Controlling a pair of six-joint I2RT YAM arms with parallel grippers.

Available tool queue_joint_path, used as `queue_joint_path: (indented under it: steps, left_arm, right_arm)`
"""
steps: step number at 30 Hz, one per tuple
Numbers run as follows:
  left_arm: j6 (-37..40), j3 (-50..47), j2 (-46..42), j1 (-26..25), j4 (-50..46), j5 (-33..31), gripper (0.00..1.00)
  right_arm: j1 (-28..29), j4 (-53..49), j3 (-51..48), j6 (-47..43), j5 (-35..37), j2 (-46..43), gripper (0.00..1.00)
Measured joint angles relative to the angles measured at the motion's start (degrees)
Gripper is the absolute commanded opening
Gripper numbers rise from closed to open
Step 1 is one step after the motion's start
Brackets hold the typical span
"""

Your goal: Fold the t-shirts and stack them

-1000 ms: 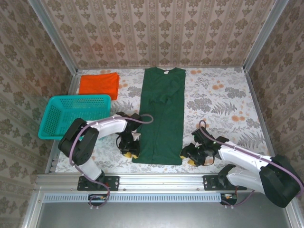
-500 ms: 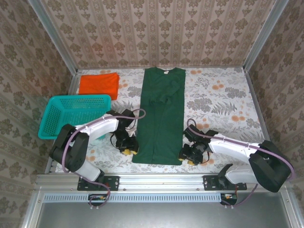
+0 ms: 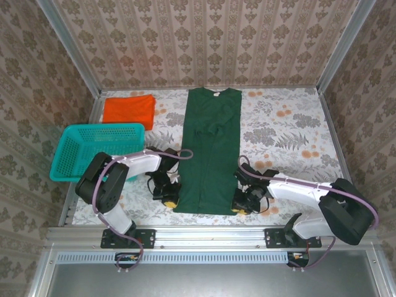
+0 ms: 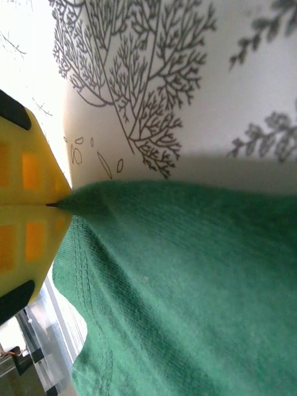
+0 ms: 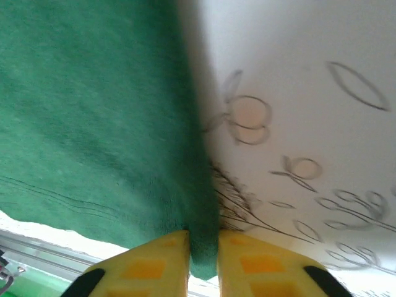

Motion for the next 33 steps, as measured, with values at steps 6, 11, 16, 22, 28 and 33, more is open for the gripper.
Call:
queue_joint_path:
  steps: [6, 11, 16, 22, 28, 33]
  left_arm:
    - [0.0, 0.55, 0.22, -0.02, -0.52, -0.46, 0.0]
    - [0.0, 0.81, 0.2, -0.61, -1.16, -0.57, 0.0]
    - [0.09, 0.98, -1.05, -1.42, -2.64, 1.09, 0.0]
    - [0.2, 0.98, -3.58, -1.27, -5.18, 4.22, 0.0]
    - [-0.22, 0.98, -5.27, -0.52, -6.25, 6.47, 0.0]
    - [-0.31, 2.1, -8.33, 0.39, -8.76, 7.48, 0.0]
  right_arm:
    - [0.09, 2.49, 0.0, 0.24, -1.75, 0.83, 0.0]
    - [0.09, 2.34, -0.44, 0.24, -2.21, 0.17, 0.0]
    - [0.09, -0.13, -2.73, 0.39, -3.19, -4.96, 0.0]
    - [0.09, -3.58, -6.73, 2.91, -4.92, -15.82, 0.0]
    - [0.09, -5.14, -7.65, 5.25, -5.86, -20.26, 0.0]
    - [-0.61, -6.56, -7.48, 6.01, -5.84, -21.24, 0.0]
